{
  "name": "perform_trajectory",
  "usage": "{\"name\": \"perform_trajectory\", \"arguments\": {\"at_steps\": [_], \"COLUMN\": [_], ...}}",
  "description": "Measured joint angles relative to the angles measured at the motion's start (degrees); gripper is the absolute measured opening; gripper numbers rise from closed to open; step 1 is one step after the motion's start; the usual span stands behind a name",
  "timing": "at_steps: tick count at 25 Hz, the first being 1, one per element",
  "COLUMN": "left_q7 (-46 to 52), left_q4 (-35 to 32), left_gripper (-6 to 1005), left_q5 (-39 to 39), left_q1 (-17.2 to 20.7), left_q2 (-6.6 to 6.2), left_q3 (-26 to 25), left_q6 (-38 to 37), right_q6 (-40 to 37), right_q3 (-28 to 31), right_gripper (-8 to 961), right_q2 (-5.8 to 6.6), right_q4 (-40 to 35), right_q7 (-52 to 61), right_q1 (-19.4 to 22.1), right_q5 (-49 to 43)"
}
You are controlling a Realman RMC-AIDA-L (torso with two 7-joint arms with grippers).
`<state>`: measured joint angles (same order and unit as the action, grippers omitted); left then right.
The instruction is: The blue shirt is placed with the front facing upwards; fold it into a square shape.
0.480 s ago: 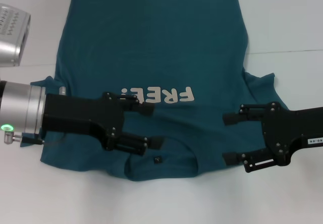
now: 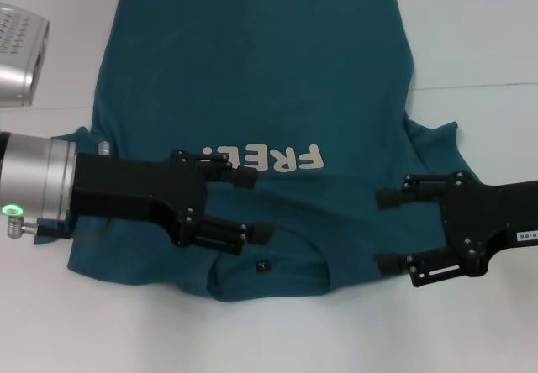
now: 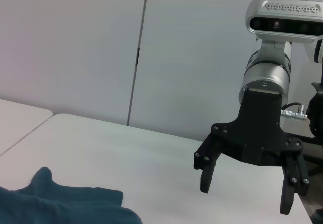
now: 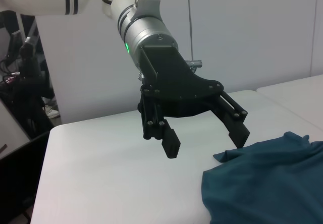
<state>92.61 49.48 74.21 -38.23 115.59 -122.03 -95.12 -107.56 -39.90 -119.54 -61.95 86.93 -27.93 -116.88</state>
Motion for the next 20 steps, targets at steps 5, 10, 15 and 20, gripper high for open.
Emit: {"name": "perform_trajectory", "arguments": {"at_steps": [5, 10, 15, 20], "left_q7": [0.1, 0.2, 1.0, 1.8], "left_q4": [0.0, 0.0, -0.1, -0.4], "left_gripper": [872, 872, 872, 872], "left_q5": [-0.1, -0.1, -0.1, -0.1], "left_q1": [0.0, 0.0, 0.4, 0.5], "left_q2": [0.35, 0.93, 1.65, 2.63], "left_q3": [-0.1, -0.5, -0.6, -0.6], "left_q6": [0.2, 1.8, 4.7, 6.4], "right_q6": [3.7, 13.9, 21.7, 28.1], "right_q3": [1.2, 1.8, 1.8, 2.0], "right_gripper": [901, 894, 887, 880], "right_q2": [0.02, 0.50, 1.43, 2.28], "right_q4": [0.0, -0.6, -1.6, -2.1], "right_q7": [2.6, 10.2, 18.0, 26.5], "right_q1": [-0.1, -0.3, -0.4, -1.1], "right_q5": [0.0, -0.4, -0.8, -6.8]}}
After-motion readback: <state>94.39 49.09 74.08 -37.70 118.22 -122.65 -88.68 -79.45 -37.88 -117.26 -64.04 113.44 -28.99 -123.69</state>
